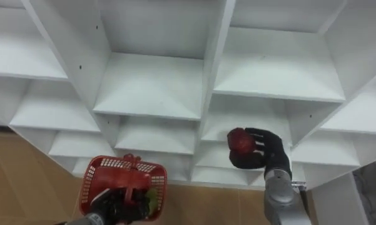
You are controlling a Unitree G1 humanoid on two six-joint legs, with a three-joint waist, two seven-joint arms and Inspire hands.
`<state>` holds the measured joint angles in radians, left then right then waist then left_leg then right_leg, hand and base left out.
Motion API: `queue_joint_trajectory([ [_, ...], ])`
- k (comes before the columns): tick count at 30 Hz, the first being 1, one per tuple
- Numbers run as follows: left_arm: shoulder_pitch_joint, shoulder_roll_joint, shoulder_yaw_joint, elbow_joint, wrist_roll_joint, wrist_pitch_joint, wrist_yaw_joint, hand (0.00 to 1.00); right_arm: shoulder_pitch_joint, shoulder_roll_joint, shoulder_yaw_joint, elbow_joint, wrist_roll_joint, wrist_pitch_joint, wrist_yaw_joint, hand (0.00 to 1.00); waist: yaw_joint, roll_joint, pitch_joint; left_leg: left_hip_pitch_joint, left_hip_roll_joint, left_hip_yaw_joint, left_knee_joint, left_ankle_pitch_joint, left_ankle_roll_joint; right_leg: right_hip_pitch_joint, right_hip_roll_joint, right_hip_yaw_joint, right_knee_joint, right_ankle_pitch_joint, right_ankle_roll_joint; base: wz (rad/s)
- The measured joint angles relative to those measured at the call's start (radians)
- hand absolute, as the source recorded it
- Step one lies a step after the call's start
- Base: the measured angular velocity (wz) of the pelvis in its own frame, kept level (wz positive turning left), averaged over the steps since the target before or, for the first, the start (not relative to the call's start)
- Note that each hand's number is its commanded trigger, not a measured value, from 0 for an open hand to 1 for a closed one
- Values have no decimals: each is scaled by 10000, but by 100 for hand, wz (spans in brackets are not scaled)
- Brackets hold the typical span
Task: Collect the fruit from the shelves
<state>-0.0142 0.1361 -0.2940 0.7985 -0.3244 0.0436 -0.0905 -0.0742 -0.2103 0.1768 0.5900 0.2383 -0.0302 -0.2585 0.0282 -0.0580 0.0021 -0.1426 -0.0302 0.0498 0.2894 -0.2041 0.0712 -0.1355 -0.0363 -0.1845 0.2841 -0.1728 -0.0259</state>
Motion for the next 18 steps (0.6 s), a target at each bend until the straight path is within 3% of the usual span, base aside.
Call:
queue_joint_trajectory([
  [4,379,4,35,-836,-214,-25,1,100,587,106,168,-1216,-23,21,72,100,-101,-66,-29,432,26,216,-202,8,-1,308,39,184,-171,5,4,-14],
  [12,329,-146,37,-963,-379,-58,245,100,948,158,598,-1442,-125,17,307,100,-249,-127,-49,973,50,319,-507,6,6,804,134,361,-485,119,47,-6],
  [14,327,-159,8,-962,-377,-59,360,100,1091,167,818,-1443,-137,18,440,100,-244,-110,-38,1046,58,361,-590,6,5,816,167,459,-485,120,49,-10],
  [18,259,-271,-32,-962,-373,-58,377,100,1243,171,1011,-1453,-178,28,916,100,-264,-4,65,1064,72,399,-694,5,3,776,177,477,-493,121,50,-2],
])
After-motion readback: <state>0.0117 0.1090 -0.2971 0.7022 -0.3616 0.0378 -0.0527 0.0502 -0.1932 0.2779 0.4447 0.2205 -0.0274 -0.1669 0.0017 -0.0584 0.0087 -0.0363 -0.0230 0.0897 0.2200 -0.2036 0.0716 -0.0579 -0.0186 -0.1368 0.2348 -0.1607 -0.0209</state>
